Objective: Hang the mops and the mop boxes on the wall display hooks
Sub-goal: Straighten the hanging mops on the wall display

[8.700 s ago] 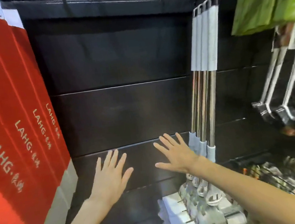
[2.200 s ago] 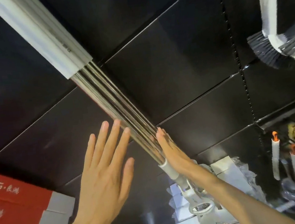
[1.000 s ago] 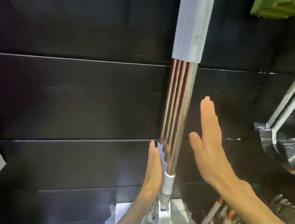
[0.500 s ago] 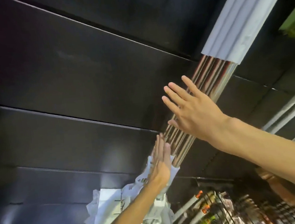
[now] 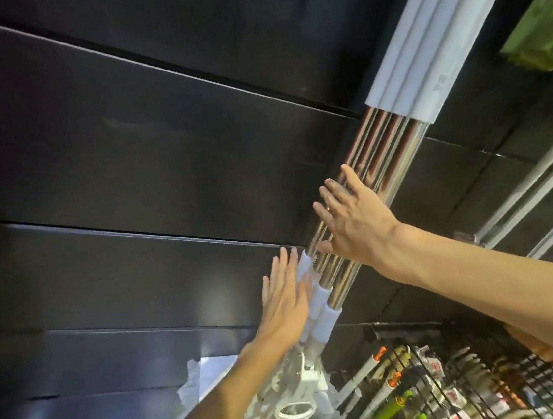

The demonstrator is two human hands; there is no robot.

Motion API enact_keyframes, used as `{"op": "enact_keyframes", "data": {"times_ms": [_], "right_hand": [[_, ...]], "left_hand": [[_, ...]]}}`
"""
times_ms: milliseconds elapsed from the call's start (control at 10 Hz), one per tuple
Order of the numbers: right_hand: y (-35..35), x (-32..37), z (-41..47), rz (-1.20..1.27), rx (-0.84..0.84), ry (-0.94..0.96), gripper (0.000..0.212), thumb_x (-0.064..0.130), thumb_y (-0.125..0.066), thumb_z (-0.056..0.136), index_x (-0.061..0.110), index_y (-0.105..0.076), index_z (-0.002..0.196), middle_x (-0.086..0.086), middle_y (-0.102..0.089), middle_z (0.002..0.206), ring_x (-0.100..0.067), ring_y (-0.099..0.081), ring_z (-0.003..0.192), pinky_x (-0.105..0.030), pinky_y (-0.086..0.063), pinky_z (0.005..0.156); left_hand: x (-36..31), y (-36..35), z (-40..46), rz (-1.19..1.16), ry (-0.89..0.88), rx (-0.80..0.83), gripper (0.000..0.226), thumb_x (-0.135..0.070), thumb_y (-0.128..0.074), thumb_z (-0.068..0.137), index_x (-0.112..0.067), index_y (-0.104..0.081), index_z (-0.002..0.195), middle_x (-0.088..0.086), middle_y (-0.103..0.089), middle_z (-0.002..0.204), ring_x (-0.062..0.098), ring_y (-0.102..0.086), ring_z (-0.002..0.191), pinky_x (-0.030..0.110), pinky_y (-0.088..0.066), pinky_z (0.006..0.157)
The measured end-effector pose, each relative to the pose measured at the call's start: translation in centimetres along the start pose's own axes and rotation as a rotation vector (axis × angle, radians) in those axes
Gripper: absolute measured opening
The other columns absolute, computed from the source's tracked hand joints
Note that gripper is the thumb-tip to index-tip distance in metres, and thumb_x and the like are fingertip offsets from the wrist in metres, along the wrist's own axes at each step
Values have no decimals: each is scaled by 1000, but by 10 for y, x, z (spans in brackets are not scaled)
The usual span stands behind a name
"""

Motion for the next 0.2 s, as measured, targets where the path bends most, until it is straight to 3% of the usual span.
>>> {"op": "enact_keyframes", "data": {"times_ms": [200], "right_hand": [[29,18,-19,213,-148,27,86,73,-14,104,19,-8,170,-14,-10,177,-35,0,164,-63,4,129]], "left_hand": [[-6,104,-30,426,-51,-114,62,-57,-12,108,-36,-13,166,-11,2,175,11,14,161,49,4,131]]}}
Point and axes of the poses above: each hand's wrist, its own z-axis towards the middle knuckle, its own y-axis out of the back of the hand, x = y × z, the point moved 9 cm from there along z, towards the middle knuckle
